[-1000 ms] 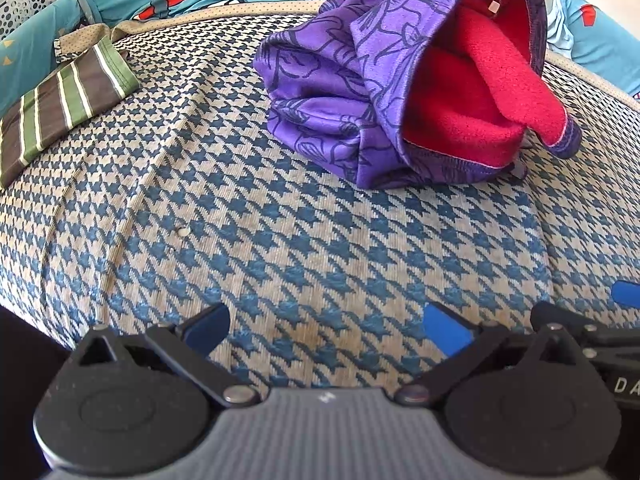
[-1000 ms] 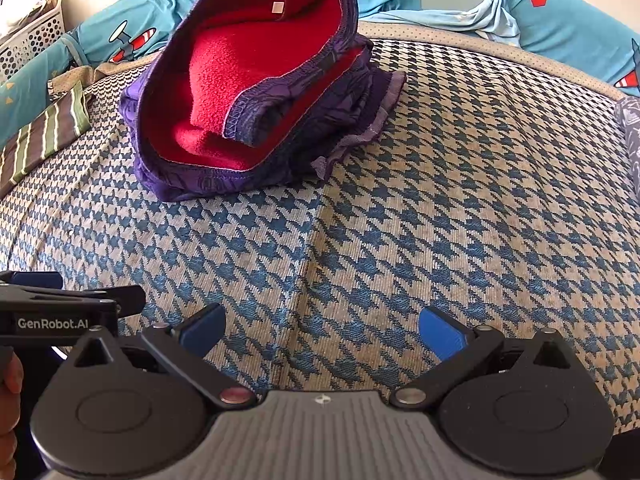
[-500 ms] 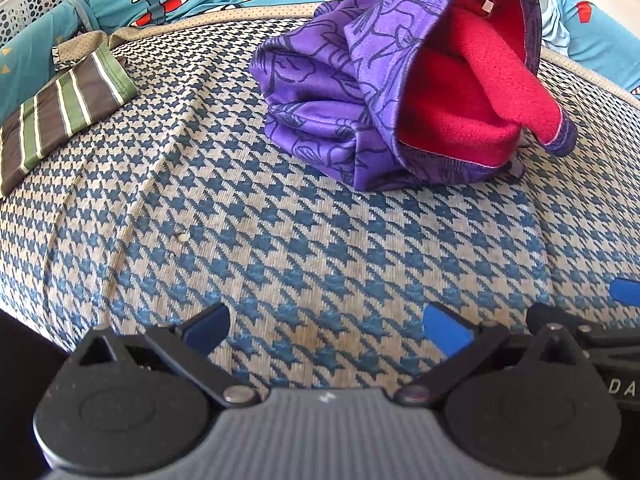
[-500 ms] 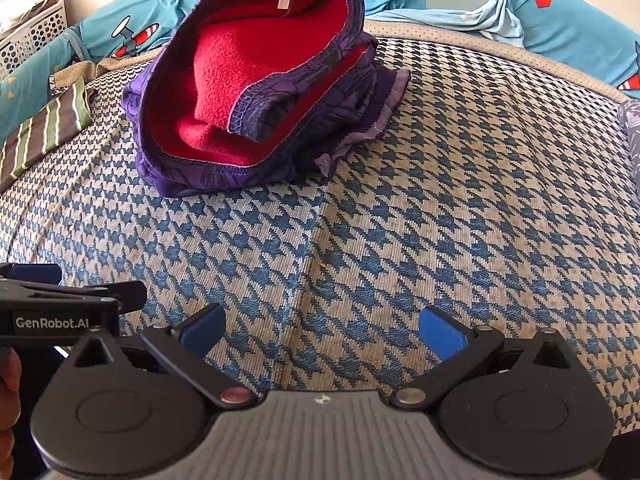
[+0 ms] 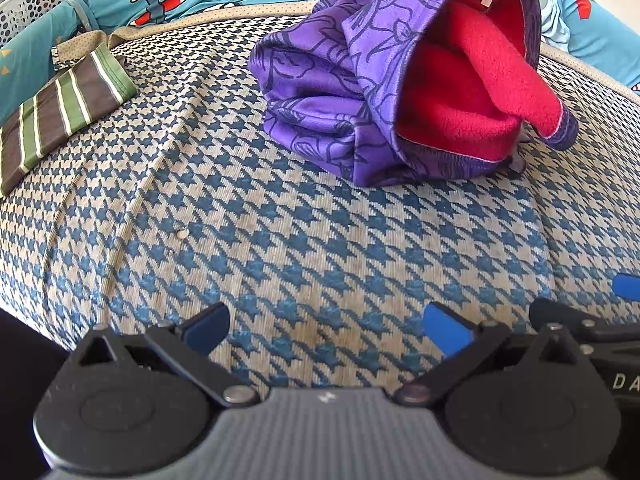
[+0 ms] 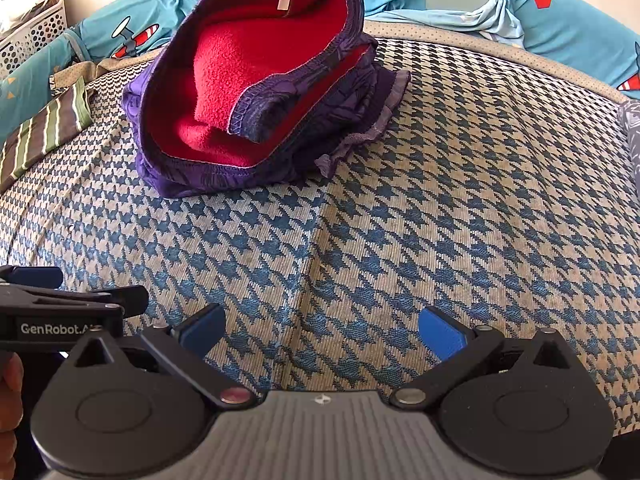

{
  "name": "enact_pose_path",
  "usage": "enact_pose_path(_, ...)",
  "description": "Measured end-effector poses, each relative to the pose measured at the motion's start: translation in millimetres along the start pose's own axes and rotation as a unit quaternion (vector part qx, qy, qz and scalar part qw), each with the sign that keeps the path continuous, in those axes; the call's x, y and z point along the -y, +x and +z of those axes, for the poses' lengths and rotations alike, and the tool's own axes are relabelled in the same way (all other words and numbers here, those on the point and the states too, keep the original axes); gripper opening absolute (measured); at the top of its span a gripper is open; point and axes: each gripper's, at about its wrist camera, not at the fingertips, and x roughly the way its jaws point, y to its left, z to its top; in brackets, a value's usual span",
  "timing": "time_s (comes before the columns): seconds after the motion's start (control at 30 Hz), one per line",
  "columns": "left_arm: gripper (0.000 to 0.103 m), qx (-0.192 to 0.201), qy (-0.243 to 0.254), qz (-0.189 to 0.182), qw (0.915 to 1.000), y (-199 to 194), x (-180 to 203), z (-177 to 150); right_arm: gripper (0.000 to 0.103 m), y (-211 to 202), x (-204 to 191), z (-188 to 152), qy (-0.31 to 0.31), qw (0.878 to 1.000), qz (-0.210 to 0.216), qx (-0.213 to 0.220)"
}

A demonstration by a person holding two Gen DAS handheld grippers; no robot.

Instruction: Fold clothes

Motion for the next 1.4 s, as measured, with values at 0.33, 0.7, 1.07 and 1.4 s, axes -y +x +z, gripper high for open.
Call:
enact_pose_path(0.33, 0.103, -0.001, 0.000, 0.001, 1.0000, 7.0, -1.7, 5.6, 0.103, 0.4, 0.2, -0.3, -0.002, 1.000, -0.001, 0.000)
enact_pose_path(0.7, 0.103, -0.001, 0.006, 0.000, 1.0000, 5.4, -7.8, 3.9, 0.103, 1.0, 0.5, -0.3, -0.002, 1.000, -0.001, 0.001)
enact_pose_path(1.07, 0.103, -0.002, 0.007, 0.001, 1.0000, 4.0, -4.2, 1.1, 0.103, 2.0, 0.6, 1.9, -0.002, 1.000, -0.003, -0.001)
enact_pose_path(1.4, 0.103, -0.003, 0.007, 0.001, 1.0000, 4.2, -2.7, 1.3, 0.103, 3.9, -1.8, 2.4, -0.005, 1.000, -0.004, -0.004)
